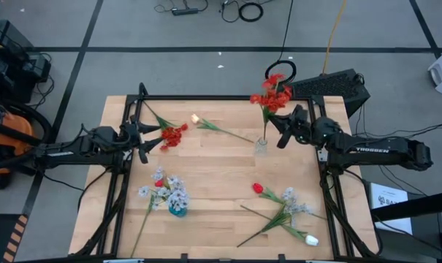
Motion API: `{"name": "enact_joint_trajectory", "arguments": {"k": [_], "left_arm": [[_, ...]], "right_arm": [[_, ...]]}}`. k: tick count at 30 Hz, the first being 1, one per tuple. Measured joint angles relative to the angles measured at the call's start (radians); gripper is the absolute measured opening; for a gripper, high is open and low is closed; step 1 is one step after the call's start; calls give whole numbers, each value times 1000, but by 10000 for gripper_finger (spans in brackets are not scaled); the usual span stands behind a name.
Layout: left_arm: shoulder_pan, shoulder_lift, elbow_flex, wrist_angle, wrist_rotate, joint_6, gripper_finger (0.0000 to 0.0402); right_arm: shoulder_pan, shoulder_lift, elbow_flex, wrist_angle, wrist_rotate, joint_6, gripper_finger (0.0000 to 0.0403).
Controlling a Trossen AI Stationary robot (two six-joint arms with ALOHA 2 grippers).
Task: Sort flowers into vase by color
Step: Put the right red flowers into the transparent flower vase
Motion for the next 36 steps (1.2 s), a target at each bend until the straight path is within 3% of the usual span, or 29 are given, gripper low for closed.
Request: {"name": "enact_joint_trajectory", "arguments": {"k": [3, 13, 25, 31, 36], "left_arm": [[0, 0, 0, 0, 0, 0, 228], [0, 0, 0, 0, 0, 0, 228], [0, 0, 0, 0, -1, 1, 228], [0, 0, 0, 0, -5, 1, 228], [0, 0, 0, 0, -13, 1, 228]], "right_arm": [[0, 3, -18, 12, -2, 1, 0], [52, 5, -224, 317, -4, 72, 0], [78, 77, -230, 306, -21, 131, 6], [78, 82, -229, 291, -103, 142, 43], [78, 81, -159, 92, -115, 140, 80]]}}
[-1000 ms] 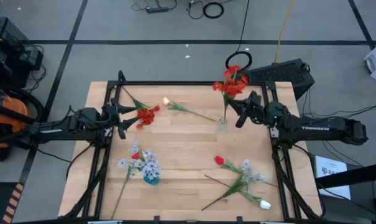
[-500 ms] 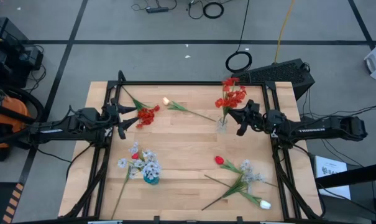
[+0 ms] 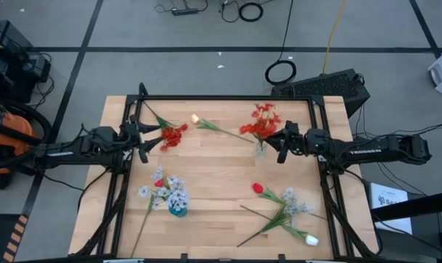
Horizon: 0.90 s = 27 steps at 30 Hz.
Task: Sort flowers into vase by color
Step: Put the right red flowers into the transparent flower vase, then put the red flowers into the transparent flower vase
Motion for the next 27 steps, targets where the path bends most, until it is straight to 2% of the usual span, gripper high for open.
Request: {"name": "enact_joint_trajectory", "arguments": {"k": [6, 14, 18, 23, 27], "left_arm": [[0, 0, 0, 0, -1, 0, 228], [0, 0, 0, -1, -1, 0, 228], [0, 0, 0, -1, -1, 0, 228], [0, 0, 0, -1, -3, -20, 228], [0, 0, 0, -1, -44, -207, 228]], "right_arm": [[0, -1, 183, -381, 0, -60, 104], [0, -3, 514, -969, 5, -80, 107], [0, -3, 644, -1156, 6, -72, 107], [0, -4, 765, -1341, 6, 7, 106], [0, -4, 839, -1541, 5, 188, 102]]}}
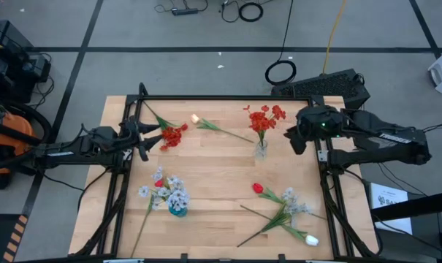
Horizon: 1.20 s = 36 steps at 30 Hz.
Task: Sort flowers into vase by color
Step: Put the red flowers into the transparent flower vase
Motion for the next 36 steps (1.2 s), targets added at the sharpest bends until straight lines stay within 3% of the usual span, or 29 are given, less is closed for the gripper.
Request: {"name": "enact_joint_trajectory", "arguments": {"k": [4, 11, 17, 23, 29, 36], "left_arm": [[0, 5, 0, 0, -15, -98, 228], [1, 101, 37, -7, -45, -148, 223], [59, 272, 202, -66, -105, -150, 206], [197, 464, 437, -356, -99, -143, 205], [356, 646, 653, -653, -58, 8, 205], [499, 839, 812, -784, -41, 393, 205]], "right_arm": [[0, -1, 47, -229, 0, 171, 87], [0, 3, 33, -391, -27, 214, 52], [0, 3, -10, -382, -27, 152, 30], [0, 3, -48, -371, -27, 87, 23], [0, 3, -86, -360, -30, 49, 22], [0, 3, -89, -340, -24, 102, 22]]}}
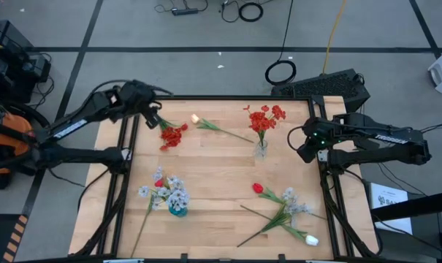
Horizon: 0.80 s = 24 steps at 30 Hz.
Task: Sort flowers into vase by color
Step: Put the red flowers into the transparent flower vase
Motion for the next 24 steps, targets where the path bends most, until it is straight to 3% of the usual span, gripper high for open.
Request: {"name": "enact_joint_trajectory", "arguments": {"k": [6, 10, 19, 24], "left_arm": [[62, 160, 20, -14, -9, 414, 205], [95, 282, 20, -76, -9, 597, 205], [151, 546, 20, -107, 5, 627, 205], [209, 632, -10, -7, 133, 626, 205]], "right_arm": [[0, 0, 0, 73, 2, 51, 22], [0, 0, 0, 116, 9, 77, 22], [0, 0, 0, 179, 86, 132, 22], [0, 0, 0, 201, 84, 174, 22]]}}
